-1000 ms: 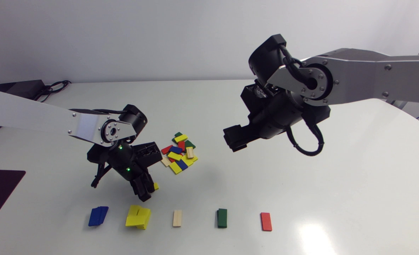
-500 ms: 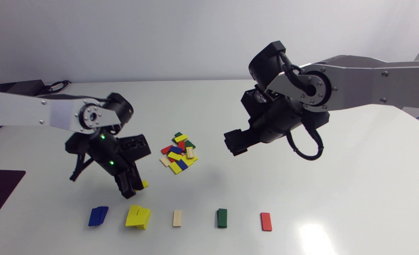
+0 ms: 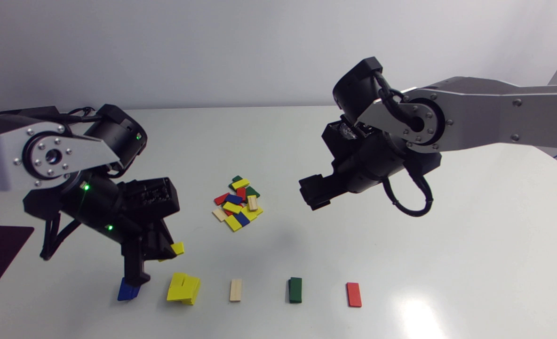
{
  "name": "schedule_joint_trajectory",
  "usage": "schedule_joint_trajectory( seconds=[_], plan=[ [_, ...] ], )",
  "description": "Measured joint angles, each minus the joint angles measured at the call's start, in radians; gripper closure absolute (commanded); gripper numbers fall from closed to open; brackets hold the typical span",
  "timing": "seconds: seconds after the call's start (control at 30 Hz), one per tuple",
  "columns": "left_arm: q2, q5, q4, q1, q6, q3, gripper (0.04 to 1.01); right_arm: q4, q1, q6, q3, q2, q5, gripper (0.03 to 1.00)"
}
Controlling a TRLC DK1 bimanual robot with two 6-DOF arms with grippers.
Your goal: Take domino bricks one by one from the mixed stack on the table and place each onto the existing stack of the same color.
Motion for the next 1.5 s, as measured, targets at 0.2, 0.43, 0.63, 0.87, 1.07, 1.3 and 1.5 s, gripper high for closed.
schedule_joint_trajectory(
  seconds=[0.2, 0.43, 0.63, 0.87, 1.07, 1.3, 1.5],
  plan=[
    [-0.140, -0.001, 0.003, -0.056, 0.004, -0.109, 0.803, 0.000, 0.014, 0.000, 0.000, 0.000, 0.000, 0.092],
    [-0.164, -0.008, 0.027, -0.092, 0.034, -0.212, 0.798, 0.001, 0.020, 0.000, 0.000, 0.000, 0.000, 0.092],
    [-0.161, -0.009, 0.081, -0.095, 0.061, -0.219, 0.797, 0.008, 0.020, 0.000, 0.000, -0.001, 0.000, 0.092],
    [-0.115, -0.021, 0.151, -0.095, 0.086, -0.225, 0.797, 0.015, 0.020, 0.000, 0.000, 0.000, 0.000, 0.092],
    [-0.108, -0.027, 0.164, -0.095, 0.109, -0.245, 0.795, 0.015, 0.020, 0.000, 0.000, 0.000, 0.000, 0.092],
    [-0.102, -0.027, 0.177, -0.095, 0.117, -0.260, 0.793, 0.015, 0.020, 0.000, 0.000, 0.000, 0.000, 0.092],
    [-0.084, -0.028, 0.204, -0.095, 0.131, -0.278, 0.792, 0.018, 0.020, 0.000, 0.000, 0.000, 0.000, 0.092]
  ],
)
